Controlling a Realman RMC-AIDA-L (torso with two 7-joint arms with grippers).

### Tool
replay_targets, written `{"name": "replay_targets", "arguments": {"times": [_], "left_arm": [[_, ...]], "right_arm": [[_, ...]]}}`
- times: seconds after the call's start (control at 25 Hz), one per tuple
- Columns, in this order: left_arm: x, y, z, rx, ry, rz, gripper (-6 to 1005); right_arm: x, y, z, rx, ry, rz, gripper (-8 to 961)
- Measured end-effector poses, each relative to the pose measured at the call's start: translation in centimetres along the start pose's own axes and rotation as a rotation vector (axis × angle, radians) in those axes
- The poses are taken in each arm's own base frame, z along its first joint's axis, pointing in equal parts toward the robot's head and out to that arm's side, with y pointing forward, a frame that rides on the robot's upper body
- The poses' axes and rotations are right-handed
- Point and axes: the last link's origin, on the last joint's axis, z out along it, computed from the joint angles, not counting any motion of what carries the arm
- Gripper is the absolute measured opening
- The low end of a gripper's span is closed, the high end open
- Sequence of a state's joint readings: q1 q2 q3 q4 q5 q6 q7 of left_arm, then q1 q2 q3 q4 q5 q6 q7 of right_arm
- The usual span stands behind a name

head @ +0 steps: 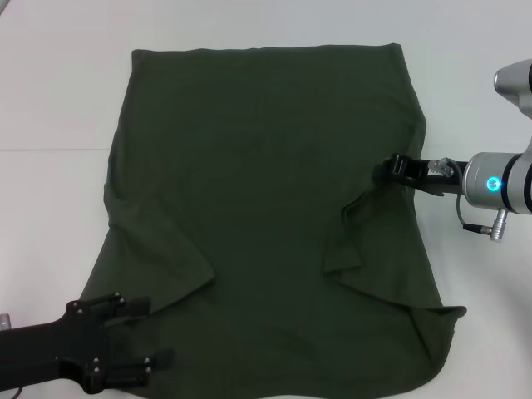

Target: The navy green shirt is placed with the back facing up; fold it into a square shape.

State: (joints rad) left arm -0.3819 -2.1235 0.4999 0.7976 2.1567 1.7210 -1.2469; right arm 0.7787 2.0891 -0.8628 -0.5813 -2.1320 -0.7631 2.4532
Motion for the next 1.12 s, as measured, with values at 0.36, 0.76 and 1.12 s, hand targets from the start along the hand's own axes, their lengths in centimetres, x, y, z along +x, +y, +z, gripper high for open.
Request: {"name": "replay_targets", "arguments": {"times": [0.36, 0.76, 1.12], "left_arm": [[-0.1, 0.0, 0.1, -0.001, 0.001, -0.008, 891], [-0.1, 0.0, 0.0, -0.001, 0.002, -0.009, 888], [0.0, -0.1, -0.5, 0.025, 0.042, -0.047, 887]], "right_arm": [[0.0, 0.0, 0.1, -0.005, -0.010, -0.003, 120], [0.3, 0.5, 0.0, -0.090, -0.049, 0.013, 409], [1.0, 0.1, -1.2, -0.184, -0.093, -0.043, 610]]}}
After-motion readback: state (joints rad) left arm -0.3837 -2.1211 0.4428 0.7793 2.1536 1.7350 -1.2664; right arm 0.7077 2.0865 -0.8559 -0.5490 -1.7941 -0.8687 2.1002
